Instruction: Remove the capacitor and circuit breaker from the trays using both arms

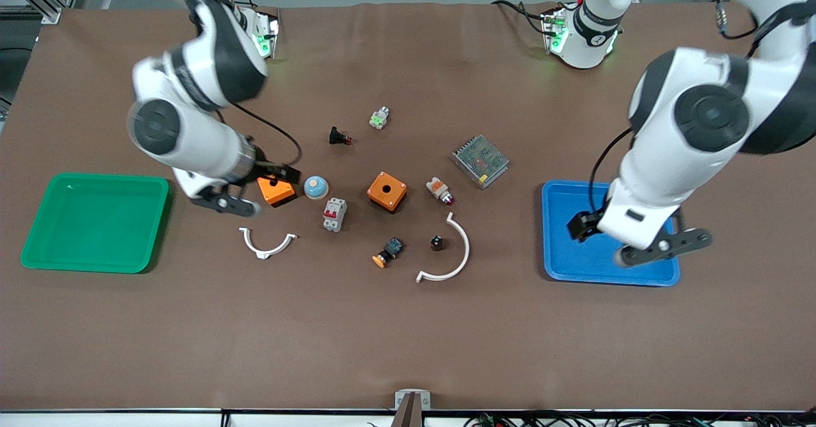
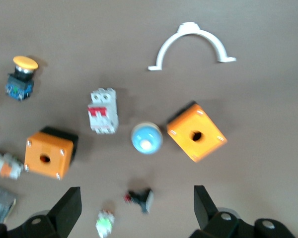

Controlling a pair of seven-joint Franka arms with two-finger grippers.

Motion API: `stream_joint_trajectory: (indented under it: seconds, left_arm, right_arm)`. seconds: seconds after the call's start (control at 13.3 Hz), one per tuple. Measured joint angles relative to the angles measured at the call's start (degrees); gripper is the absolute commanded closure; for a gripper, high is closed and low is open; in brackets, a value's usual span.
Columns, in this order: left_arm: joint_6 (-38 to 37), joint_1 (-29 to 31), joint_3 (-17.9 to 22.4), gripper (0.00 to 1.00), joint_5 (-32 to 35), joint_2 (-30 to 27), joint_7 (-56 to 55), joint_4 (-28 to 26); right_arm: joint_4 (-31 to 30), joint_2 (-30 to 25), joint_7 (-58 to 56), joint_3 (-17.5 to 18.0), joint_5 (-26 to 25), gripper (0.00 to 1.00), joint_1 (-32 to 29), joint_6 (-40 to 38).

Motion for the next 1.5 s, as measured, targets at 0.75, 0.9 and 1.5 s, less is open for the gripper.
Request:
stream_joint_trajectory:
  seconds: [0.75,0.9,1.5]
  left_arm:
    - [-9.44,11.28,1.75,0.00,-6.41,-17.29,23.28,-6.52]
    - [-9.46,11.29,2.38,0.00,-6.91,-20.80,24.22,-10.39]
    - [-10.62,11.25,1.98,0.00,-10.34,-25.40,24.62,-15.00]
  right_arm:
    - [3.73,-12.28,-24.95,-0.34,-6.70,0.00,-17.97,-10.51]
    - [7.75,-12.34,-24.95,-0.01,-7.20,0.00,-17.96,-12.67]
    - [11.95,-12.19,-24.93,0.04,-7.56,0.00,-18.57,-13.73]
